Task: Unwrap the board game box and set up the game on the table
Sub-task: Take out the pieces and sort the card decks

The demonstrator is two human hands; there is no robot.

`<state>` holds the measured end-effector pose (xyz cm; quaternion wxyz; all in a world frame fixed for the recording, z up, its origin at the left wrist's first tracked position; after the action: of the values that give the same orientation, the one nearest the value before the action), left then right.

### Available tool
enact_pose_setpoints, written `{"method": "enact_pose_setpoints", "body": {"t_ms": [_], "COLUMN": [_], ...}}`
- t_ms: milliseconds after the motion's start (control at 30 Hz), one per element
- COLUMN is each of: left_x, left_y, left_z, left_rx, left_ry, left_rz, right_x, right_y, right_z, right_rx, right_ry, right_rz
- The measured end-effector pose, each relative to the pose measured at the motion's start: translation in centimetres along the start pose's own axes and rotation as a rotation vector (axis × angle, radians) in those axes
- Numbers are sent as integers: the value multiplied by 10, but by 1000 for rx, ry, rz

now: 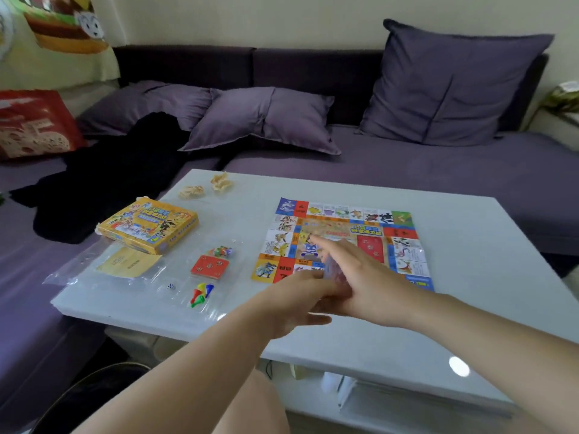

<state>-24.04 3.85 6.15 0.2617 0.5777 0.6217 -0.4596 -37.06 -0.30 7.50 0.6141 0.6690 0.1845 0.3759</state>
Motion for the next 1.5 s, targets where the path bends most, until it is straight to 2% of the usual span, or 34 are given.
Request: {"method": "enact_pose_setpoints", "body": {"t_ms": [100,167,333,467,667,867,1200,1300,1400,1500], "left_x": [0,3,6,10,18,24,35,39,33,25], "left_y": [-9,-15,-31,-29,-20,0,56,80,107,144], "left_z": [-2,1,7,9,5,5,-3,-8,-17,-21], "left_rx": [202,237,116,94,79,3,-109,-145,-250,-468], "left_ry": [110,131,100,57,87,84,119,102,39,-129], "left_rz": [-287,-350,-321,-305,-364,-373,-405,-322,-162,211], "right_x": [-3,-5,-6,-8,-5,9,28,33,40,50], "right_y": [6,8,3,-4,-9,-22,-64,-75,-90,-108], "right_z": [-13,-18,-28,-30,-27,-18,31,49,69,88], "right_rx": [-18,-36,-100,-165,-118,-129,-24,16,86,133], "right_ry": [65,90,21,-3,53,-42,-25,-19,-13,-13], "right_rz": [34,82,-53,-13,-29,133,261,258,192,105]}}
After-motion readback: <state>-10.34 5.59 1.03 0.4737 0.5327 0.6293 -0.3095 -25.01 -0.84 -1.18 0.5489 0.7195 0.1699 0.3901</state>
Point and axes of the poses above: each hand's wrist, its own z-axis towards the middle knuckle, its own y-axis out of the back of the hand, x = y × z, the point moved 1 cm from there along z, towards the middle knuckle, and after that the axes turned 14 degrees about -z, right-handed, at the moved point
